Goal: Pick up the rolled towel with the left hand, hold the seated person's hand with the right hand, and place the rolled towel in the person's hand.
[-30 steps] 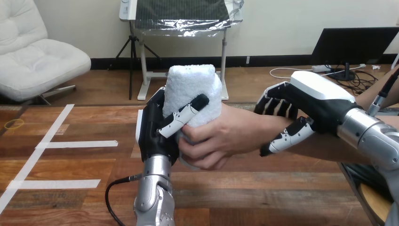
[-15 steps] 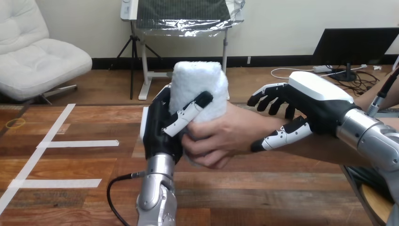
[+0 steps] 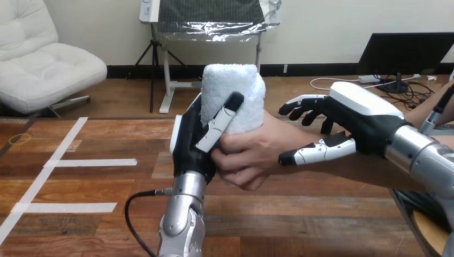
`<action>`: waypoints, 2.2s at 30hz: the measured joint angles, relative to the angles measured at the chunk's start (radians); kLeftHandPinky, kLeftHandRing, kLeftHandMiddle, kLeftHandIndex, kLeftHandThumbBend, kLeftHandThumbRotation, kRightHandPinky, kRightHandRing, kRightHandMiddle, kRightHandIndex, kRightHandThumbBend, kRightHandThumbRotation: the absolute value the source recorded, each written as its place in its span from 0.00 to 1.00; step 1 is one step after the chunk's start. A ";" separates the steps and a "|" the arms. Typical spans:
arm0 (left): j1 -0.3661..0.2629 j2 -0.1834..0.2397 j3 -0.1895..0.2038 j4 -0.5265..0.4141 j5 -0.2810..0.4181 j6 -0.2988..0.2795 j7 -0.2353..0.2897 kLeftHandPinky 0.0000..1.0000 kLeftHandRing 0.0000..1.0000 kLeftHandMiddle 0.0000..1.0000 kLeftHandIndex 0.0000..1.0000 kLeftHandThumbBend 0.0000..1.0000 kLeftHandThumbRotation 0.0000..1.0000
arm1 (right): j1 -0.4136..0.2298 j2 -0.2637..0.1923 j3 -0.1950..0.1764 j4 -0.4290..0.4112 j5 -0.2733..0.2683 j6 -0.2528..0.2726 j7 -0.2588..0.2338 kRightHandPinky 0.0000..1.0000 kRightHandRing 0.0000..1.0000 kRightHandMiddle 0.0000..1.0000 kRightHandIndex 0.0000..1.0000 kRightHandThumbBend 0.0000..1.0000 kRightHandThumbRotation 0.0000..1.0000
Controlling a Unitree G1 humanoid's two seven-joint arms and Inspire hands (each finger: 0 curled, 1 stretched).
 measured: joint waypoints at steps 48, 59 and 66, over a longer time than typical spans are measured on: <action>0.184 0.061 -0.014 -0.477 0.011 0.140 -0.124 1.00 0.91 0.90 0.87 0.81 1.00 | 0.294 0.250 -0.213 -0.148 0.405 -0.191 -0.224 0.80 0.90 0.91 0.91 0.89 1.00; 0.327 0.109 -0.010 -0.650 0.001 0.194 -0.132 0.97 0.89 0.88 0.85 0.84 0.99 | 0.360 0.331 -0.213 -0.200 0.473 -0.248 -0.242 0.87 0.93 0.94 0.94 0.90 1.00; 0.428 0.122 -0.009 -0.758 -0.004 0.234 -0.132 0.96 0.89 0.87 0.84 0.82 0.98 | 0.390 0.371 -0.214 -0.239 0.485 -0.296 -0.258 0.91 0.95 0.95 0.94 0.87 1.00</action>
